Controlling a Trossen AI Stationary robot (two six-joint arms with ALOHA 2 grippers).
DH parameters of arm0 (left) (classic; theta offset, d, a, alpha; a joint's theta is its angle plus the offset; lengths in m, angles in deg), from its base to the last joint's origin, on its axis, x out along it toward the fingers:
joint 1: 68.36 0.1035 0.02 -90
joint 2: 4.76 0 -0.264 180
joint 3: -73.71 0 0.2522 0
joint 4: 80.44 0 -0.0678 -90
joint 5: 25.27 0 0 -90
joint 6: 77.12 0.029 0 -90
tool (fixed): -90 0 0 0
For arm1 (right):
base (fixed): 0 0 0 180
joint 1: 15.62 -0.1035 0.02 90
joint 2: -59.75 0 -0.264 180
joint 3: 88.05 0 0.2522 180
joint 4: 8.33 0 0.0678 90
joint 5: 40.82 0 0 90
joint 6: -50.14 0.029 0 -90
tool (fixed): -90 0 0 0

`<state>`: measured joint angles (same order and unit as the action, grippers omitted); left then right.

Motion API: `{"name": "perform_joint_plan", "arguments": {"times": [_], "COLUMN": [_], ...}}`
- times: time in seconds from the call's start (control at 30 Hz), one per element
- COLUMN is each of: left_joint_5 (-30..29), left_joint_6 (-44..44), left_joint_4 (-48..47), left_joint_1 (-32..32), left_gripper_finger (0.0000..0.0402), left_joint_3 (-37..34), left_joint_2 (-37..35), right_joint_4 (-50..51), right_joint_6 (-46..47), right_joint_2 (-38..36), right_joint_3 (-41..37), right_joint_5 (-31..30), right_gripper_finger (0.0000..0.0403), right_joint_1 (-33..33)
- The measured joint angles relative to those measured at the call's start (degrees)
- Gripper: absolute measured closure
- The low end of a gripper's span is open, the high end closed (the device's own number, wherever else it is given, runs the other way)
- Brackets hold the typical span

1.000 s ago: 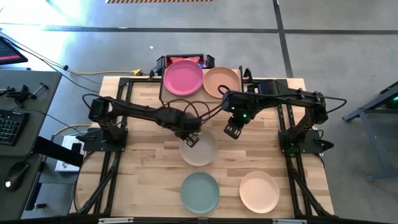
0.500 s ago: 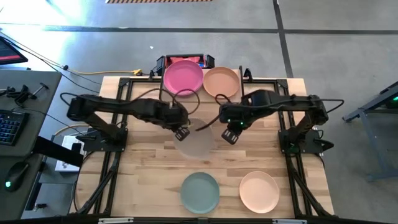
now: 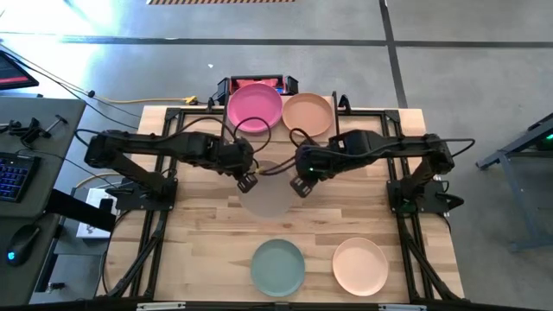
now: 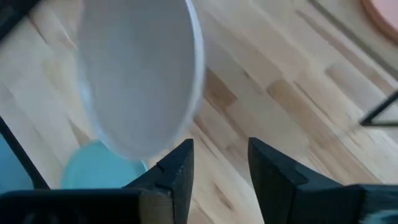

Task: Place and stack plates onto a shelf
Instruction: Stack the light gray plate on top of the brown plate on the shelf

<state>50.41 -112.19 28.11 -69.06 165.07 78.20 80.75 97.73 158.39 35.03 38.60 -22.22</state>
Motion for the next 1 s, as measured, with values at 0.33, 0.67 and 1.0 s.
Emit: {"name": "perform_joint_plan", "arguments": {"times": [0.33,0.67,1.0], "left_joint_5": [0.0,0.0,0.0], "left_joint_6": [0.4,2.4,4.8], "left_joint_4": [0.3,0.7,1.5], "left_joint_1": [1.4,4.2,6.2], "left_gripper_finger": [0.0401,0.0401,0.0401], "left_joint_3": [0.0,0.0,0.0], "left_joint_2": [0.2,0.2,0.2], "right_joint_4": [-3.1,-4.2,-5.7], "right_joint_6": [0.4,0.2,-2.2], "right_joint_2": [4.1,5.4,7.6], "right_joint_3": [0.0,0.0,0.0], "right_joint_5": [-0.4,-1.9,-0.9], "right_gripper_finger": [0.0286,0.0286,0.0286], "right_joint_1": [2.5,5.0,7.2]}}
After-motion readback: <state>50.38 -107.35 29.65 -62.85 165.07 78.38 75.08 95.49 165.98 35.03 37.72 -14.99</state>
